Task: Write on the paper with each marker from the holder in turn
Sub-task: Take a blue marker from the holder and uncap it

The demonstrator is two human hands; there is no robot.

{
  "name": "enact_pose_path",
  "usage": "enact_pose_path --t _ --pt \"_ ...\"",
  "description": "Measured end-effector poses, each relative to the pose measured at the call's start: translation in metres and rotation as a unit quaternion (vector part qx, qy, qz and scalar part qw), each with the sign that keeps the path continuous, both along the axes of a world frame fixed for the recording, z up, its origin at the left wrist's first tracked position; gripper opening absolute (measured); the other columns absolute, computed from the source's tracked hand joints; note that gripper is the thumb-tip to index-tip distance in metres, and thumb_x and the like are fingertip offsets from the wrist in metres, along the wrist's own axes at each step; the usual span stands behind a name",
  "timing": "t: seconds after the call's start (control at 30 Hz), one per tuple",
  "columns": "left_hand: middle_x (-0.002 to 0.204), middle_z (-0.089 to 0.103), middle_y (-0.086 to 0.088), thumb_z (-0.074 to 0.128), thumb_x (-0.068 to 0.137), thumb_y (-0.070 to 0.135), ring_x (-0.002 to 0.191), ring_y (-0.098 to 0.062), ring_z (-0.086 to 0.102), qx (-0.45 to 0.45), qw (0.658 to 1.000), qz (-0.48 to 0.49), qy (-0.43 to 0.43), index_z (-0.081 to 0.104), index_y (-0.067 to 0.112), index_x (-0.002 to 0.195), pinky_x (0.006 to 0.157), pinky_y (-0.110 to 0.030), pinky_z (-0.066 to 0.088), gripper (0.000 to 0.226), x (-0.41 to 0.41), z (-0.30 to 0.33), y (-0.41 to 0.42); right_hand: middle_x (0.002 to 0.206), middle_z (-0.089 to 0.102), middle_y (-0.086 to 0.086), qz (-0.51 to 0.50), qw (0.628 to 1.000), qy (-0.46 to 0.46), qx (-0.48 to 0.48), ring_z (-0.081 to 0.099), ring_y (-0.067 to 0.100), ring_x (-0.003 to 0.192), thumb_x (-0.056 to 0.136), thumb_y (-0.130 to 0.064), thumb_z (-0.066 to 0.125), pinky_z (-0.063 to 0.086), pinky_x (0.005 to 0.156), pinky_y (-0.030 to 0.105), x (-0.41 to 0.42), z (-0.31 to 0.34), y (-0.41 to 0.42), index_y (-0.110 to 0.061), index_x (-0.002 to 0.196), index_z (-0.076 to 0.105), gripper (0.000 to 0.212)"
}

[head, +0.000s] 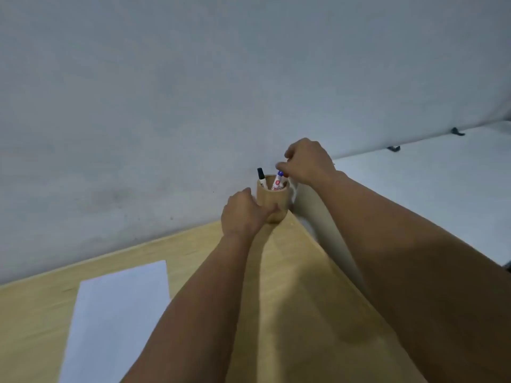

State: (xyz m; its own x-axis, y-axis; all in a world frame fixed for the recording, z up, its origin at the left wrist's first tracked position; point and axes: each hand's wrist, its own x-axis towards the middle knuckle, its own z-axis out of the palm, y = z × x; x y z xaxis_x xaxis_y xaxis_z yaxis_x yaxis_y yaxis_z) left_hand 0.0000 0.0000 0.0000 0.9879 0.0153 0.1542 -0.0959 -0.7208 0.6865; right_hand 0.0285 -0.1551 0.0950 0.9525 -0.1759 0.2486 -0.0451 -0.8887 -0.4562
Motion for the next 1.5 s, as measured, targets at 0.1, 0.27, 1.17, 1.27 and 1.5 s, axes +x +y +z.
enact_pose_path --t 0.1,0.27,1.17,1.27,1.5 --pt "0.084 0.064 0.003 0.080 0.071 0.067 0.079 -0.025 0.061 -0.023 1.000 0.017 -0.011 0.060 0.015 0.087 0.058 -0.033 0.038 0.058 0.011 -0.013 -0.008 0.103 0.080 0.008 -0.005 1.000 0.022 -0.012 0.075 0.028 0.095 0.085 -0.031 0.080 0.062 0.085 0.038 0.014 -0.008 -0.002 -0.008 0.102 0.081 0.028" --pt "0.105 0.078 0.000 0.083 0.073 0.056 0.093 -0.023 0.073 -0.095 0.995 0.010 -0.029 0.071 0.018 0.116 0.080 -0.045 0.062 0.059 0.011 -0.029 -0.017 0.101 0.079 0.007 -0.027 0.999 0.027 0.003 0.075 0.027 0.095 0.085 -0.021 0.081 0.062 0.083 0.038 0.023 -0.022 -0.001 -0.013 0.101 0.079 0.018" --pt "0.112 0.076 0.002 0.058 0.096 0.054 0.109 -0.027 0.068 0.020 0.994 0.091 -0.063 0.075 0.020 0.110 0.083 -0.033 0.048 0.041 -0.146 0.117 0.138 0.099 0.075 0.014 0.185 0.893 -0.035 0.408 0.072 0.003 0.061 0.103 -0.008 0.067 0.058 0.067 0.016 -0.159 0.065 0.107 -0.004 0.124 0.076 0.023" --pt "0.090 0.073 0.000 0.056 0.096 0.050 0.093 -0.029 0.067 0.027 0.991 0.120 -0.058 0.069 0.019 0.085 0.075 -0.032 0.045 0.035 -0.183 0.119 0.177 0.099 0.071 0.012 0.229 0.866 0.075 0.438 0.071 0.017 0.064 0.105 -0.018 0.069 0.064 0.069 0.031 -0.193 0.039 0.143 -0.013 0.127 0.076 0.024" --pt "0.086 0.078 -0.006 0.046 0.089 0.059 0.083 -0.026 0.076 -0.009 0.991 0.136 -0.001 0.071 0.007 0.086 0.086 -0.047 0.061 0.058 -0.250 0.114 0.254 0.100 0.070 0.014 0.311 0.837 0.222 0.391 0.069 0.022 0.076 0.098 -0.001 0.069 0.063 0.068 0.028 -0.247 0.011 0.211 -0.010 0.127 0.075 0.031"
